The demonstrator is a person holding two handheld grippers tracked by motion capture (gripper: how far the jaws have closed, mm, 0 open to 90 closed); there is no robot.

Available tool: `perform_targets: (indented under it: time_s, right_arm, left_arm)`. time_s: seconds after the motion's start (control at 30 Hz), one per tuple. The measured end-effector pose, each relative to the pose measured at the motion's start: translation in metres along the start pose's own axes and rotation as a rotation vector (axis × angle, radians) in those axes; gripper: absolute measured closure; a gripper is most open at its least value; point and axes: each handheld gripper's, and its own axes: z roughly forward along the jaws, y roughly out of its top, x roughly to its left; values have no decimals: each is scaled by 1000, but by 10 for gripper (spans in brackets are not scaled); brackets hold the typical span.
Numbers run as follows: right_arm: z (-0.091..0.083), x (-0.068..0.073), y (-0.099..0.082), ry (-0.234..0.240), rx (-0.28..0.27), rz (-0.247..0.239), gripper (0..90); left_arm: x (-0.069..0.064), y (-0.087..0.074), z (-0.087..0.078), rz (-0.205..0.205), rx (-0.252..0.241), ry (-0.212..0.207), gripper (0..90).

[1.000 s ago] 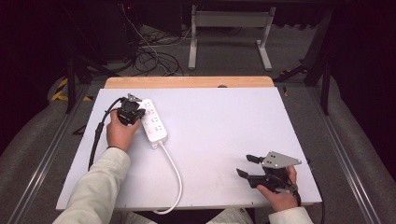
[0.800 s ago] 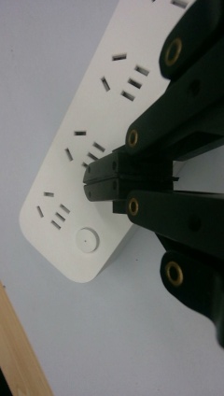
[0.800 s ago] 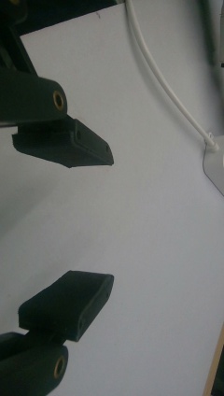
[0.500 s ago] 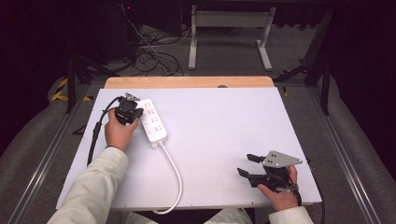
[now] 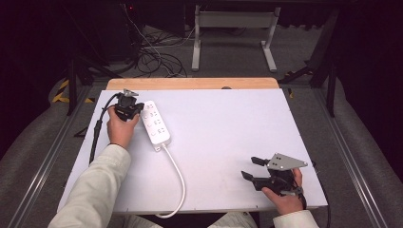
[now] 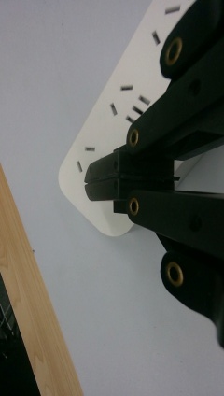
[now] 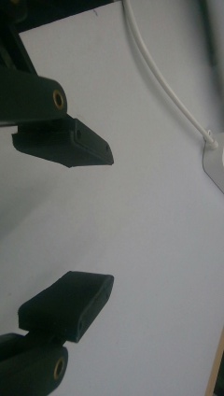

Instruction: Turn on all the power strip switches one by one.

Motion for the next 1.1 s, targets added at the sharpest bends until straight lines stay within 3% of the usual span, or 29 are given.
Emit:
perform_targets:
  time_s: [0.5,1.1]
  right_arm:
    - [-1,-1,-1,3,0,1,362]
    - [0,-1,-1,3,1,2,362]
  left_arm:
    - [-1,0,9,10,2,58,900]
    - [0,-2,10,16,-2,47,900]
